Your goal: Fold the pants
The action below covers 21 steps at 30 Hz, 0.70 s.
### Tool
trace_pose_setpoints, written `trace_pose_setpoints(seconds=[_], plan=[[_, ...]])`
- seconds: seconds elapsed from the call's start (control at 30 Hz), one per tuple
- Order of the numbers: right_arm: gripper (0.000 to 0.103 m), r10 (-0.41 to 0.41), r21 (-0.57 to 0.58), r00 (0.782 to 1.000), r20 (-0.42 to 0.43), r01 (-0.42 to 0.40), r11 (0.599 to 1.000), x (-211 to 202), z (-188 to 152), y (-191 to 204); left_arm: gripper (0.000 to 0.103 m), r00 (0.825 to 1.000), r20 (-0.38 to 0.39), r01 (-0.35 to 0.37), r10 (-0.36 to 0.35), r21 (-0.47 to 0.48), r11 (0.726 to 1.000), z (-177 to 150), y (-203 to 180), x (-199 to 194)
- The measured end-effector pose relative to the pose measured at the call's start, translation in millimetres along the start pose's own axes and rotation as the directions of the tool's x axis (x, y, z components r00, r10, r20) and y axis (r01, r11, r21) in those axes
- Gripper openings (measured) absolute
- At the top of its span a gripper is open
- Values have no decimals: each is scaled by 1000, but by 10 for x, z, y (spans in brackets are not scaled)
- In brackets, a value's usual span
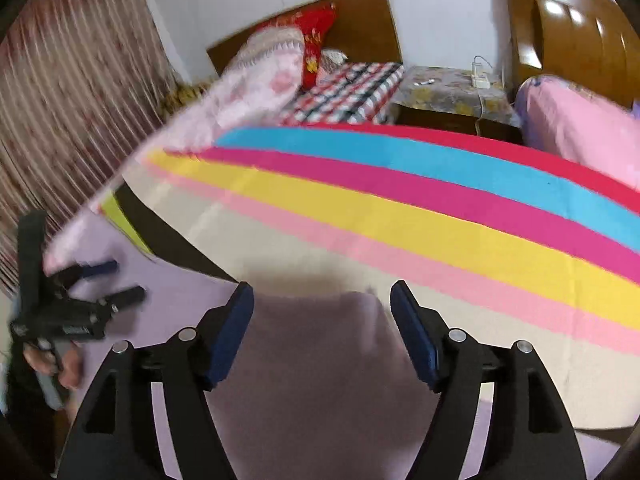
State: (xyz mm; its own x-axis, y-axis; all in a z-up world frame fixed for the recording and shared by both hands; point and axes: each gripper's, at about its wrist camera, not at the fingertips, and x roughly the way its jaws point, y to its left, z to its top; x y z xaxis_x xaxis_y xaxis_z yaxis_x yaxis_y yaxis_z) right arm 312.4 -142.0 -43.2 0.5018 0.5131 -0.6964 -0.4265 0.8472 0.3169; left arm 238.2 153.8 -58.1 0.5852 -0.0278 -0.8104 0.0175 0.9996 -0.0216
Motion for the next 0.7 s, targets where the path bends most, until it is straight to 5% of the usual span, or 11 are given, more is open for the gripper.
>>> trace_pose_setpoints(seconds=[0.1,0.17,0.27,0.37,0.43,0.57,0.7], plan=[[82,2,-39,993,-117,-7,999,154,-97,-37,101,999,5,47,-47,34,998,1,-210,-37],[80,-64,-52,991,-119,58,997,215,-97,-165,101,998,-53,-15,18,67,998,-12,-347,183],[80,-251,105,963,-99,261,960,10,-7,-503,101,996,-60,-65,66,17,998,-39,-381,164],[88,-179,159,984,-19,180,971,-450,-96,-622,101,1000,21,-5,4,5,1000,-10,-557,-155],[89,-166,116,986,12,163,980,-850,-342,-586,101,997,52,61,-64,55,997,-40,-763,-291],[89,-264,23,964,-17,264,964,-1319,-930,-505,101,981,6,192,-195,138,972,-158,-1210,-255],[89,-373,36,921,-110,379,925,-1440,-1443,-752,101,989,-58,143,-134,200,969,-287,-1445,64]])
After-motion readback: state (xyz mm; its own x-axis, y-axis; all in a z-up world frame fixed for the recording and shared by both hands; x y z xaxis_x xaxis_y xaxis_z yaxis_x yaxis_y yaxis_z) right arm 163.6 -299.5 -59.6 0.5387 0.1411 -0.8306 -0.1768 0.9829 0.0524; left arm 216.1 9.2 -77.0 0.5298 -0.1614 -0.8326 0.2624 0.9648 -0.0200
